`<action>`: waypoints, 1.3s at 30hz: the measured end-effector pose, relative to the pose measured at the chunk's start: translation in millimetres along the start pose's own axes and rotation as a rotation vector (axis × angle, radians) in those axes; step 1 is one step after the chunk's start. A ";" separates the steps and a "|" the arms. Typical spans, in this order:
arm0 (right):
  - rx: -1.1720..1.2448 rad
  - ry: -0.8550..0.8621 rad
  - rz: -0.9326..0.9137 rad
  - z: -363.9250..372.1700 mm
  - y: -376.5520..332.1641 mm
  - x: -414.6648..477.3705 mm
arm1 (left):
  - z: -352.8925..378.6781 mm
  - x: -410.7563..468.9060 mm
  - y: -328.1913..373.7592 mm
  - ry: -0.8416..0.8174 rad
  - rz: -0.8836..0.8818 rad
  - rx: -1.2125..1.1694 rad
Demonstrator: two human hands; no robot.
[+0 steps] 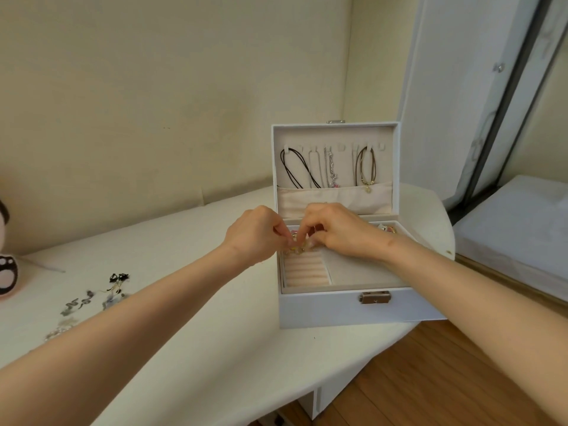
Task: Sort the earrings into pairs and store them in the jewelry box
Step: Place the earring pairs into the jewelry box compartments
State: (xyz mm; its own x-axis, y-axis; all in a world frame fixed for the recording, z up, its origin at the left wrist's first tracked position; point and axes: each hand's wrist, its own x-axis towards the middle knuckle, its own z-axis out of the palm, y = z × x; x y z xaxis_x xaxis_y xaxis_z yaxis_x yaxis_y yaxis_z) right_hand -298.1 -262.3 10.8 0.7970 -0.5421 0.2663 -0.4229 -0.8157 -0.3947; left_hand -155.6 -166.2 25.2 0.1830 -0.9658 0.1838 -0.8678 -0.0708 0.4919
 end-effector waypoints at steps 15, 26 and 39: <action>0.063 0.015 0.020 4.9 -6.7 -7.6 | 0.9 0.3 -1.0 0.051 -0.033 0.042; 0.071 0.019 0.011 7.6 -2.6 -2.9 | 4.1 -1.0 -4.3 0.056 -0.030 0.034; 0.251 0.051 0.058 3.4 -3.9 -4.0 | 4.2 -1.7 -5.0 0.055 -0.034 0.046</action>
State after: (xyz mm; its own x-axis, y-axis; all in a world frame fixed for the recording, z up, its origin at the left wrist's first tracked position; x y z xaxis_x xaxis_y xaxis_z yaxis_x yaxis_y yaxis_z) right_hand -298.2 -256.3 8.3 0.7488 -0.6015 0.2785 -0.3420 -0.7105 -0.6150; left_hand -153.5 -165.3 18.9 0.2364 -0.9477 0.2145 -0.8808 -0.1159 0.4590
